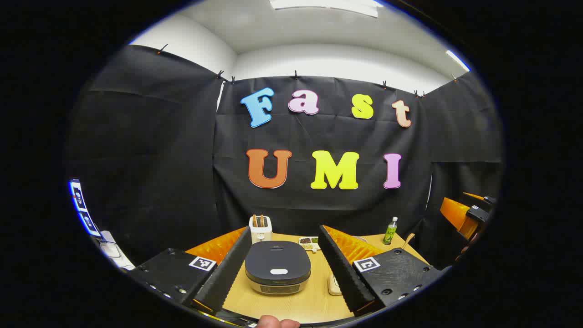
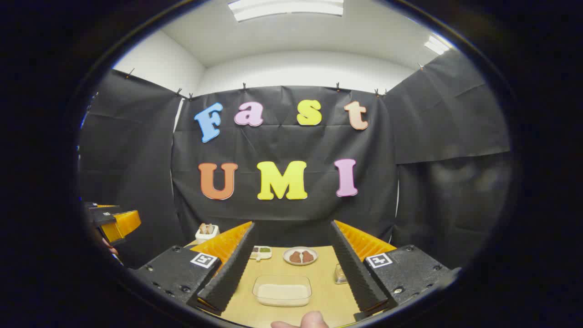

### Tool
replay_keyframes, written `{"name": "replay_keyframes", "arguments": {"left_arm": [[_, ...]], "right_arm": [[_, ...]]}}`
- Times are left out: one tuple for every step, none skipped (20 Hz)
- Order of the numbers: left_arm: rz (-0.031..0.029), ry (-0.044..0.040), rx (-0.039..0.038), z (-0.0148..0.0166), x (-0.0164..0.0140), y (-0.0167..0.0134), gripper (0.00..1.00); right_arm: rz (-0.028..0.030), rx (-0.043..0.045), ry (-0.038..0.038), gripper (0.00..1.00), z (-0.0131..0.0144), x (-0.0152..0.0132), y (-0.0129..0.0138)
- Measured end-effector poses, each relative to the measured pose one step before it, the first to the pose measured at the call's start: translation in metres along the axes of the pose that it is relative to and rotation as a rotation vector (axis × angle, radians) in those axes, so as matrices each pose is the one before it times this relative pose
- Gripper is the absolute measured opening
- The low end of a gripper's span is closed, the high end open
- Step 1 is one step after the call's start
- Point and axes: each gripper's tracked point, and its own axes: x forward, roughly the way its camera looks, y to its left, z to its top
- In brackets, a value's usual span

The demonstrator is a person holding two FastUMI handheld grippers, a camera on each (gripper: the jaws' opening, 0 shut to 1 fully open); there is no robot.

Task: Close the left gripper, press the button to open the rice cooker; take a wooden spoon from the chopstick holder with the right hand, scoop a spoonful of rice and pour it into the rice cooker, then put the wooden spoon back into the chopstick holder.

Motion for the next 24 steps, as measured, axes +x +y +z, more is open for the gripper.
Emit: {"name": "replay_keyframes", "arguments": {"left_arm": [[-0.00404, 0.00333, -0.00418, -0.00013, -0.00008, -0.00161, 0.94], [-0.00582, 0.00064, -0.00289, 0.00062, -0.00018, -0.00049, 0.94], [0.00004, 0.00097, 0.00098, 0.00032, -0.00012, -0.00077, 0.94], [0.00013, 0.00275, -0.00007, -0.00113, 0.00114, 0.00097, 0.94], [-0.00006, 0.00136, -0.00199, -0.00012, -0.00014, -0.00033, 0.94], [-0.00057, 0.00099, -0.00107, -0.00022, 0.00007, -0.00065, 0.94], [-0.00226, 0.00131, -0.00076, -0.00053, 0.00015, -0.0003, 0.94], [0.00078, 0.00241, 0.00273, 0.00041, 0.00197, -0.00008, 0.94], [0.00636, 0.00195, 0.00718, -0.00089, 0.00156, 0.00109, 0.94], [0.00351, 0.00243, 0.00293, 0.00021, -0.00089, 0.0022, 0.94], [0.0002, 0.0013, -0.00102, 0.00052, -0.00047, -0.00058, 0.94], [-0.00008, 0.00126, -0.00237, 0.00079, -0.00037, -0.00028, 0.94], [-0.00135, -0.00273, -0.00262, 0.00073, 0.00017, -0.00055, 0.94], [0.00187, -0.00171, -0.00158, 0.00004, 0.00021, 0.00051, 0.94], [0.00204, 0.00052, -0.00074, 0.00023, 0.00083, 0.00024, 0.94], [0.00069, 0.00501, -0.00155, -0.00045, 0.00081, -0.00064, 0.94], [0.00126, 0.00635, -0.00149, -0.00081, 0.00099, -0.00109, 0.94], [0.00278, 0.00475, 0.00028, -0.00051, -0.00183, 0.00002, 0.94], [0.00209, 0.00194, 0.00063, -0.00079, -0.00023, -0.00014, 0.94], [0.00038, 0.00316, 0.00124, 0.00079, 0.00111, -0.00121, 0.94], [0.00101, 0.00291, 0.00103, 0.0, 0.00132, -0.00066, 0.94], [0.00154, 0.00422, 0.0003, -0.00053, 0.00245, -0.00085, 0.94], [-0.00046, 0.00508, 0.00069, -0.00054, 0.00111, -0.00166, 0.94], [0.00111, 0.00873, 0.00078, -0.00216, 0.00262, -0.00162, 0.94]], "right_arm": [[-0.00306, 0.00013, -0.00001, 1.0, 0.00051, 0.00123, -0.00319], [-0.0048, 0.00201, 0.00264, 1.0, -0.00078, 0.00088, -0.00298], [-0.0016, 0.00543, -0.00133, 1.0, 0.00059, -0.00001, -0.00206], [-0.00192, 0.00491, -0.00094, 1.0, 0.00131, 0.00152, -0.00094], [-0.0003, 0.0021, 0.00028, 1.0, -0.00004, -0.00064, -0.00035], [0.0001, 0.00016, -0.00254, 1.0, 0.00153, 0.00035, 0.00024], [-0.00011, 0.00205, -0.00248, 1.0, 0.00044, 0.00111, -0.0003], [0.00197, 0.00567, -0.00105, 1.0, 0.00055, 0.00114, 0.00022], [0.0002, 0.00262, 0.00267, 1.0, -0.00203, 0.00143, 0.00047], [-0.00172, 0.00037, 0.00149, 1.0, -0.00013, 0.00069, -0.00093], [0.00003, 0.00181, -0.0014, 1.0, -0.00051, 0.0005, -0.00009], [0.00135, 0.00208, 0.00153, 1.0, -0.00045, 0.00066, 0.00009], [0.00285, 0.00195, 0.00339, 1.0, -0.00183, 0.00051, 0.00079], [0.00207, 0.00081, 0.00507, 1.0, -0.00137, 0.00103, 0.00015], [0.00231, 0.00029, 0.00392, 1.0, -0.00167, 0.00077, -0.00086], [0.00185, -0.00079, 0.00146, 1.0, -0.00037, 0.00042, -0.00073], [0.00434, -0.00121, -0.00038, 1.0, 0.00012, 0.00154, -0.00014], [0.00249, -0.00268, 0.00348, 1.0, -0.00088, 0.00084, -0.00084], [0.00388, -0.00021, -0.00049, 1.0, -0.00083, 0.0004, -0.00107], [0.00229, -0.00157, 0.00273, 1.0, -0.00044, 0.00142, -0.00114], [0.00001, -0.00143, 0.00004, 1.0, -0.00116, 0.00169, -0.002], [-0.00044, -0.00152, 0.00009, 1.0, 0.00035, 0.00209, -0.0022], [-0.00019, -0.00025, 0.00007, 1.0, -0.00034, 0.00182, -0.00122], [0.00164, 0.00284, 0.00083, 1.0, -0.00046, 0.00251, -0.0011]]}}
